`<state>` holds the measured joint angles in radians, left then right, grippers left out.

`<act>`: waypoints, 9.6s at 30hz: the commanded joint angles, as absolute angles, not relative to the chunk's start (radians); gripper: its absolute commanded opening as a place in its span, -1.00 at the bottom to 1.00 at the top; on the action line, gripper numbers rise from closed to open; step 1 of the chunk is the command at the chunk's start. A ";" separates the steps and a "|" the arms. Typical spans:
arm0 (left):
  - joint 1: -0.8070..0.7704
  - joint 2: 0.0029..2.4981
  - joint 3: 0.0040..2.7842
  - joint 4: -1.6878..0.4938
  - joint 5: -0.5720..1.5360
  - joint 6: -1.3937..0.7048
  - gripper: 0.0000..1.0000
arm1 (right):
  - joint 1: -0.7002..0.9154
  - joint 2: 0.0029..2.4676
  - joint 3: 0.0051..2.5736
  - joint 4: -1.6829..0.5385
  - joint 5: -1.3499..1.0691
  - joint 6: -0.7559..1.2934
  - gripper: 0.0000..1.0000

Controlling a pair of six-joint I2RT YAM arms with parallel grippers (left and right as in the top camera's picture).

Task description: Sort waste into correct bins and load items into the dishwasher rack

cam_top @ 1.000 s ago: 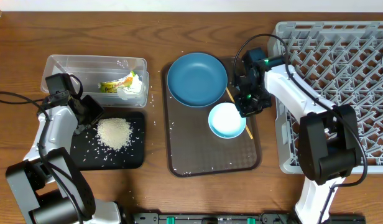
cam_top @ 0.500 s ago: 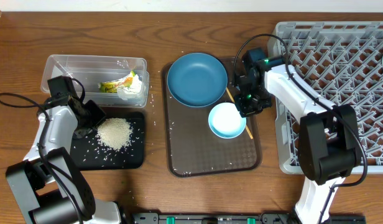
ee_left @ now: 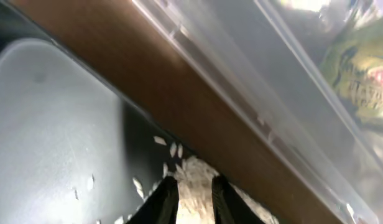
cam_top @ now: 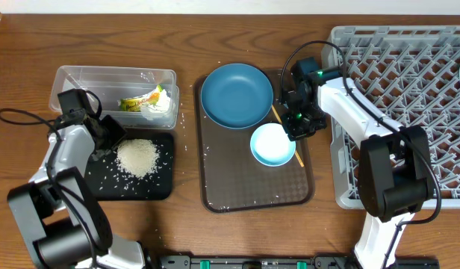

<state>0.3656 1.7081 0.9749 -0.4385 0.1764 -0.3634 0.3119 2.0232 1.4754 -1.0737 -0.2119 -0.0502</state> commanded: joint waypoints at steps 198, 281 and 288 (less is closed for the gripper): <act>0.321 1.293 0.966 -0.776 0.321 -0.281 -0.41 | -0.058 1.728 1.479 0.036 0.751 -1.161 -0.98; 0.321 1.293 0.966 -0.773 0.321 -0.282 -0.40 | 0.170 1.620 1.478 -0.693 0.049 -0.161 0.32; 0.321 1.293 0.966 -0.773 0.321 -0.281 -0.40 | 0.239 1.719 1.477 -0.793 -0.091 -0.116 0.23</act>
